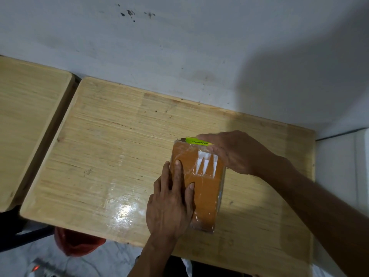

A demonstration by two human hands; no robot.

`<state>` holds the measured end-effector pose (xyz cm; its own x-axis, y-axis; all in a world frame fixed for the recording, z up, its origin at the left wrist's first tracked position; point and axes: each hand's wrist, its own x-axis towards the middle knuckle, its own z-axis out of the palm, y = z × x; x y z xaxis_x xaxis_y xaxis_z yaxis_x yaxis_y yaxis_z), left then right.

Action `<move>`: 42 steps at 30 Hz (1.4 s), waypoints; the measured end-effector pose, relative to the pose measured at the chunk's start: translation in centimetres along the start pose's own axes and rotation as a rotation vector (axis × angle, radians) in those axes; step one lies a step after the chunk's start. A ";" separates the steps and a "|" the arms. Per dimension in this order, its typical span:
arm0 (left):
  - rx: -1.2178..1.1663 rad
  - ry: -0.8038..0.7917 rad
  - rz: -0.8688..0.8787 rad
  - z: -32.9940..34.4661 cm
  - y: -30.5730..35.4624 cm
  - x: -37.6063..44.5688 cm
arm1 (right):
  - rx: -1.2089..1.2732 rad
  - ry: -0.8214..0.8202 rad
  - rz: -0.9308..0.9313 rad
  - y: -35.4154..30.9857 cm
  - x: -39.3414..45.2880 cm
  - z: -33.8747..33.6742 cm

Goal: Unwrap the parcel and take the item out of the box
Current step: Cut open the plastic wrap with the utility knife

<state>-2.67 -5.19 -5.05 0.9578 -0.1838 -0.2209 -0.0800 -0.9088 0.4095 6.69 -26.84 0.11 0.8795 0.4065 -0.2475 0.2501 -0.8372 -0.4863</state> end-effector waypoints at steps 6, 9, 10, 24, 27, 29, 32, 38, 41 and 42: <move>0.017 0.000 -0.005 0.0 0.1 0.0 | -0.078 0.057 -0.011 -0.7 -0.3 -0.1; 0.026 -0.001 -0.009 0.0 0.1 0.0 | -0.134 0.060 -0.027 -0.7 -0.4 -0.3; 0.026 -0.003 -0.013 -0.1 0.2 0.0 | -0.144 0.055 -0.026 -0.7 -0.5 -0.3; 0.037 -0.014 -0.029 -0.1 0.3 0.0 | -0.216 -0.044 0.056 -1.7 -2.0 -1.4; 0.032 -0.019 -0.027 -0.2 0.3 -0.1 | -0.249 -0.041 0.082 -1.9 -1.9 -1.2; 0.030 -0.022 -0.028 -0.1 0.3 0.0 | -0.281 -0.068 0.107 -2.1 -2.2 -1.3; 0.038 -0.025 -0.026 -0.1 0.3 0.0 | -0.323 -0.074 0.152 -1.9 -3.3 -1.7; 0.049 -0.020 -0.016 -0.3 0.3 -0.1 | -0.308 -0.061 0.215 -1.8 -3.6 -1.1; 0.064 -0.022 -0.015 -0.3 0.4 -0.2 | -0.310 -0.049 0.239 -1.2 -4.5 -1.6; 0.067 -0.019 -0.010 -0.2 0.4 -0.1 | -0.310 -0.050 0.252 -1.0 -4.8 -1.8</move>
<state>-2.76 -5.41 -4.65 0.9532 -0.1813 -0.2417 -0.0896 -0.9335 0.3471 2.88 -28.59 3.29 0.9099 0.1857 -0.3709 0.1465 -0.9804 -0.1315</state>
